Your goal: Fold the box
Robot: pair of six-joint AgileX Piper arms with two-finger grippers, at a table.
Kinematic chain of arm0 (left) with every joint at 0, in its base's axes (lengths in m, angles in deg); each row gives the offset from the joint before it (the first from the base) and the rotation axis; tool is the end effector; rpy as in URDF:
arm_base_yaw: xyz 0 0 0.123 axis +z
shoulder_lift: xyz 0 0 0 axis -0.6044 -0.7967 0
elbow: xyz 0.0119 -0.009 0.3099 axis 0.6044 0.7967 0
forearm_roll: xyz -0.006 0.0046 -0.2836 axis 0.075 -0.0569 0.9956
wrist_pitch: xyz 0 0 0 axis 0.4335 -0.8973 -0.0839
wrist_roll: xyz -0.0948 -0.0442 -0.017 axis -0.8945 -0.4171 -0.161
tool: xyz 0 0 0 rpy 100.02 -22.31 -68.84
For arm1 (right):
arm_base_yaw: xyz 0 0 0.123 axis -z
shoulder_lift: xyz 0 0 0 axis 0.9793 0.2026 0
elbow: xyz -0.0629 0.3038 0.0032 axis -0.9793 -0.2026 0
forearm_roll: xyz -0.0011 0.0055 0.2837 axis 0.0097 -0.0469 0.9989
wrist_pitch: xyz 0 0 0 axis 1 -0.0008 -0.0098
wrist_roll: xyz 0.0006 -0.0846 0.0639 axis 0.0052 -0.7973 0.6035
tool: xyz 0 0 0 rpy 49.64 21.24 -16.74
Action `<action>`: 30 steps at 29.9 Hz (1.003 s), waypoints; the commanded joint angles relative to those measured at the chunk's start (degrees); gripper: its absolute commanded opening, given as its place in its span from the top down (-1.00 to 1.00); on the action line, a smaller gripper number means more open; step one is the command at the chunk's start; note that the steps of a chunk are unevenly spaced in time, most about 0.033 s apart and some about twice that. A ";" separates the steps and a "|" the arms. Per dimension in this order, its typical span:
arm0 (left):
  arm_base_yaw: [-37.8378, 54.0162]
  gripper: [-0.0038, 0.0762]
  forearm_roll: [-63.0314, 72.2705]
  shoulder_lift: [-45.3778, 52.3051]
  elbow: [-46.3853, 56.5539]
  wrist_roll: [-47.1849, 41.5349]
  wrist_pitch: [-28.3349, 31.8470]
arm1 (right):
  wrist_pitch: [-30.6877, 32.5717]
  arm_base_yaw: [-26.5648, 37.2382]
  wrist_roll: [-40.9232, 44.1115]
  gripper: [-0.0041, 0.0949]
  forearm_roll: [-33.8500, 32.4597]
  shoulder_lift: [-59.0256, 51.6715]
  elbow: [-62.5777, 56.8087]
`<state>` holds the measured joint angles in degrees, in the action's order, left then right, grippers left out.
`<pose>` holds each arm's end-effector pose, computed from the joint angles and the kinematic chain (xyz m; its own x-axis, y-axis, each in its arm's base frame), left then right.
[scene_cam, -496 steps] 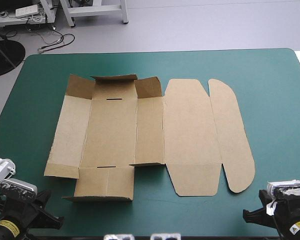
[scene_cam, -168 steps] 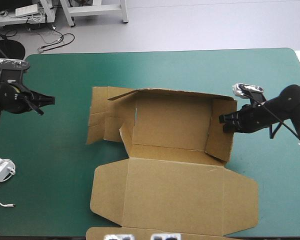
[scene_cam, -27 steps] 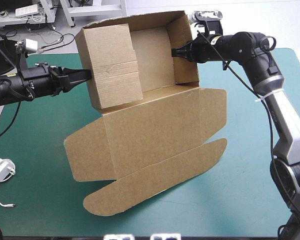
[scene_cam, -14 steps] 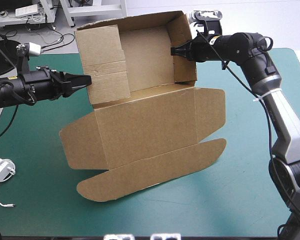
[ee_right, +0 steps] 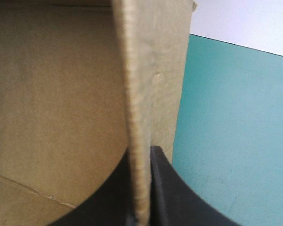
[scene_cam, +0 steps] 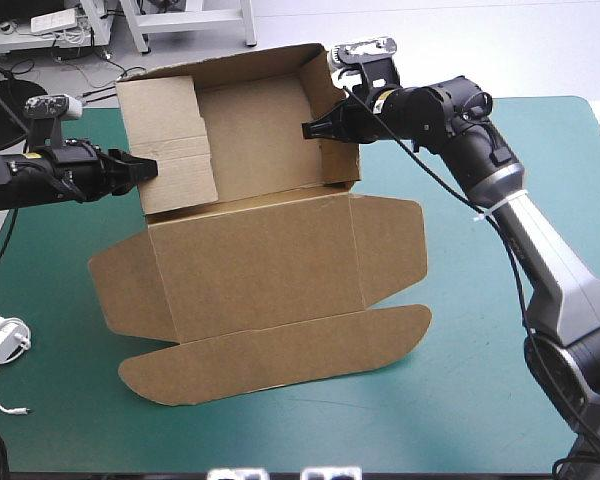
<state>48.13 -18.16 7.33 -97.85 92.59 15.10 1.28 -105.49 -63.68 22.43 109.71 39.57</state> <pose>0.3165 -0.0067 0.4413 -0.6567 -0.0464 -0.7527 0.3612 0.8568 -0.3680 0.4018 0.2237 0.4571 -0.5575 -0.1566 -0.8153 -0.4975 0.8492 0.1771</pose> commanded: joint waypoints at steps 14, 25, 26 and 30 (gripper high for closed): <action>-7.22 0.93 -0.55 -1.74 -3.03 -5.30 3.64 | 7.60 -1.43 6.65 0.93 -2.46 -5.75 0.94; -27.87 0.93 -31.61 -7.24 -4.90 -26.79 7.18 | 9.51 -1.43 10.22 0.93 -1.40 -3.55 -14.47; -28.73 0.93 -32.75 -8.43 -4.90 -27.84 6.64 | 9.07 -1.43 10.22 0.94 -1.15 -3.29 -16.05; -31.13 0.93 -34.22 -15.01 -4.90 -29.61 4.33 | 7.50 -1.43 10.77 0.95 -0.34 -1.85 -21.57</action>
<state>19.60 -58.30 -6.77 -100.54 63.76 15.98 12.77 -106.12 -51.54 15.69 109.79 18.91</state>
